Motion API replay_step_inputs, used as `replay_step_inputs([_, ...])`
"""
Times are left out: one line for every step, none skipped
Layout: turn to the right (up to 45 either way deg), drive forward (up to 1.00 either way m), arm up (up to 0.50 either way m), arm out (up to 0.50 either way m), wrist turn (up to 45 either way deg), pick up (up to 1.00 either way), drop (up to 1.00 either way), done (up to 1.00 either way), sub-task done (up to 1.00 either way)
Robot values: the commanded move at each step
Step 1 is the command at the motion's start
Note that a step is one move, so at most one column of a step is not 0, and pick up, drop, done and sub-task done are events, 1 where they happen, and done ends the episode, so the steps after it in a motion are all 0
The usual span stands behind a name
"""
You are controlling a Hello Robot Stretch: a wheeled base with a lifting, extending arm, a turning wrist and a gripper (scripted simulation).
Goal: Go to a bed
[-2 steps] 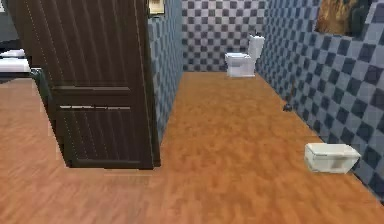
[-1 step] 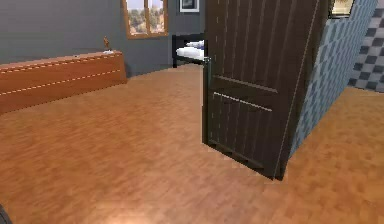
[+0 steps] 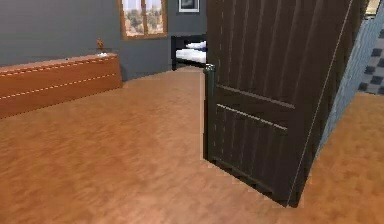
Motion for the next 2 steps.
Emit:
replay_step_inputs([45.0,0.00,0.00,0.00,0.0,0.00,0.00,0.00,0.00])
replay_step_inputs([6.0,0.00,0.00,0.00,0.0,0.00,0.00,0.00,0.00])
